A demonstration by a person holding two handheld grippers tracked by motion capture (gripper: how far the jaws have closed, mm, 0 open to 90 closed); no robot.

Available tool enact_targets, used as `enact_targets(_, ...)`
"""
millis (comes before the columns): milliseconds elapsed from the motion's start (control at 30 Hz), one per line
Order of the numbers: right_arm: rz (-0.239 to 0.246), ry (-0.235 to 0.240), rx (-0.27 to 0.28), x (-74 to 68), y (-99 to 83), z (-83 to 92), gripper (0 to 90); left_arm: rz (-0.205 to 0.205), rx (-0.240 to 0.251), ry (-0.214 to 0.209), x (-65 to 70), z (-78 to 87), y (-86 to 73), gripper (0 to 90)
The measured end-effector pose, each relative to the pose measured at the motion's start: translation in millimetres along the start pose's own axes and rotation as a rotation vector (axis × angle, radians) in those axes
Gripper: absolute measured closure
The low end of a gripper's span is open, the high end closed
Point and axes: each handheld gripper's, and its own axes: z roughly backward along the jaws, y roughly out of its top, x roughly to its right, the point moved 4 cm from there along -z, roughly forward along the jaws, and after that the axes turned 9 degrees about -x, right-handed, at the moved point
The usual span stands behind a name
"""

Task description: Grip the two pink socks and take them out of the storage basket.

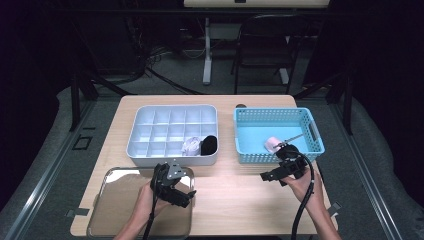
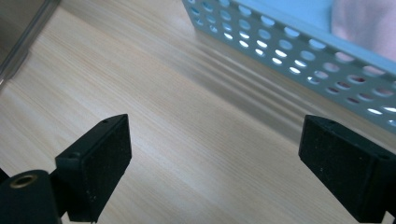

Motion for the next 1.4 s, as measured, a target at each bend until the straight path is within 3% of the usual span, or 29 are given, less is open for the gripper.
enact_targets(233,-0.016,0.0,0.052,8.3,9.7,21.1,9.8,0.003,-0.009,-0.008,-0.4,-0.6,-0.9,0.2)
enact_targets(500,-0.043,-0.013,0.055,29.1,26.6,32.7,10.9,-0.001,-0.015,-0.014,0.4,-2.1,-1.1,0.2)
enact_targets(900,-0.083,-0.03,-0.027,56.2,56.5,38.0,13.2,-0.005,-0.024,-0.028,1.0,-4.6,-1.8,0.2)
enact_targets(1233,-0.105,-0.047,-0.073,77.6,79.0,27.9,27.2,-0.007,-0.03,-0.036,2.3,-6.0,-2.2,0.2)
enact_targets(1400,-0.114,-0.083,-0.087,85.5,85.6,18.4,31.9,-0.012,-0.032,-0.041,4.9,-7.1,-0.6,0.2)
